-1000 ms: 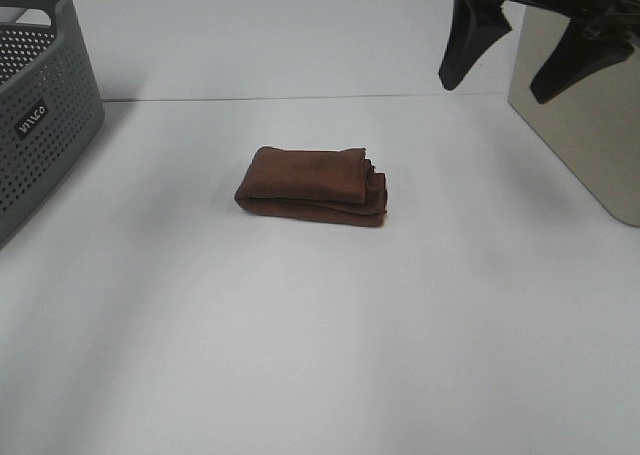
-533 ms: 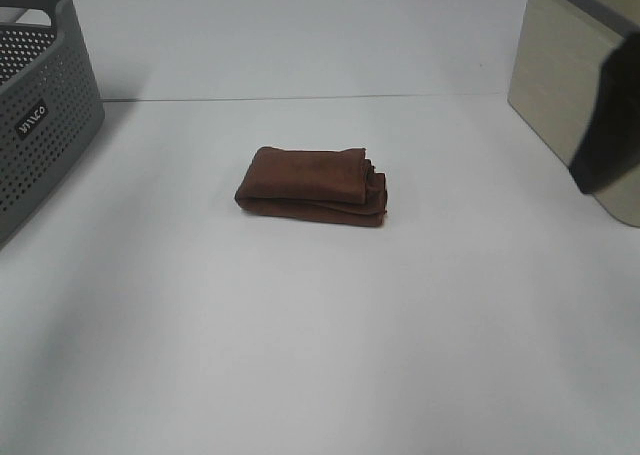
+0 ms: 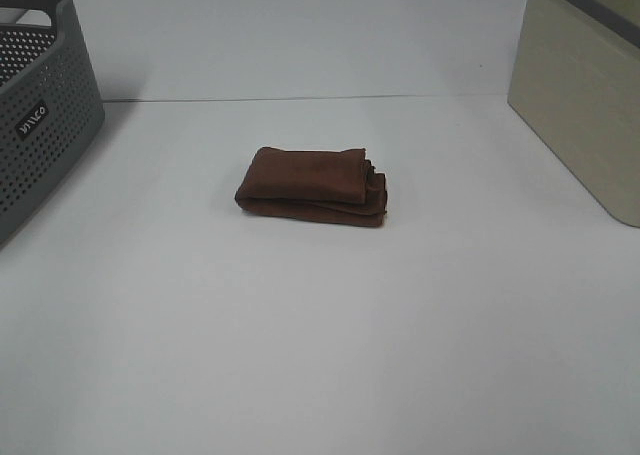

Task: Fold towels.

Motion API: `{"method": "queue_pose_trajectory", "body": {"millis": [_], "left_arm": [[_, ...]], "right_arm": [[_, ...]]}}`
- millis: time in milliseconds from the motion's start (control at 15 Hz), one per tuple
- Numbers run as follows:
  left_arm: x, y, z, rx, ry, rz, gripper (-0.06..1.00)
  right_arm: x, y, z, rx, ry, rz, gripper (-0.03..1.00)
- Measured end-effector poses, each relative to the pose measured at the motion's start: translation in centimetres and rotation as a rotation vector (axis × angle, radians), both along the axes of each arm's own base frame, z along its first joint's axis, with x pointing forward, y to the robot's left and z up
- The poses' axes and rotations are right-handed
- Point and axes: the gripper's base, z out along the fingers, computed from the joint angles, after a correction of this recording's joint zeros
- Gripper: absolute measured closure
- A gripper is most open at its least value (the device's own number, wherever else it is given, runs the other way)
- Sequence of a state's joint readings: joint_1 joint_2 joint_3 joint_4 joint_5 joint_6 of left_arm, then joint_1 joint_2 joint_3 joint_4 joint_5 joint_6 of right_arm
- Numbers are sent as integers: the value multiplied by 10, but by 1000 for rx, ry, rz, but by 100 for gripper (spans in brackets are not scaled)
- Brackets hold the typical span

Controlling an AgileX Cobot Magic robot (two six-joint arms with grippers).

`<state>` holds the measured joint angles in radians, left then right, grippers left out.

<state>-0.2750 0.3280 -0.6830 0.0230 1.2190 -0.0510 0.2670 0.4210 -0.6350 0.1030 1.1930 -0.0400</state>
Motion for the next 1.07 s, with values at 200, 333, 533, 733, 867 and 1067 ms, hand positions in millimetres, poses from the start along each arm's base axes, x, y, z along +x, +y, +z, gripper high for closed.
{"method": "queue_pose_trajectory", "body": {"millis": [200, 333, 533, 733, 867, 1067], "left_arm": [[-29, 5, -18, -11, -118, -65, 36], [-42, 6, -35, -17, -184, -111, 36], [-41, 4, -33, -12, -267, -149, 36], [-35, 0, -36, 8, -310, -197, 36], [-34, -1, -36, 14, -326, -213, 36], [-34, -1, -36, 20, -329, -217, 36]], "right_arm": [[-28, -8, -13, 20, -130, 16, 12], [-47, -13, -18, 37, -285, 38, 12], [-50, -14, -19, 28, -362, 64, 12], [-47, -14, -20, 29, -381, 61, 12], [-45, -14, -22, 27, -386, 60, 12], [-44, -14, -23, 22, -392, 64, 12]]}}
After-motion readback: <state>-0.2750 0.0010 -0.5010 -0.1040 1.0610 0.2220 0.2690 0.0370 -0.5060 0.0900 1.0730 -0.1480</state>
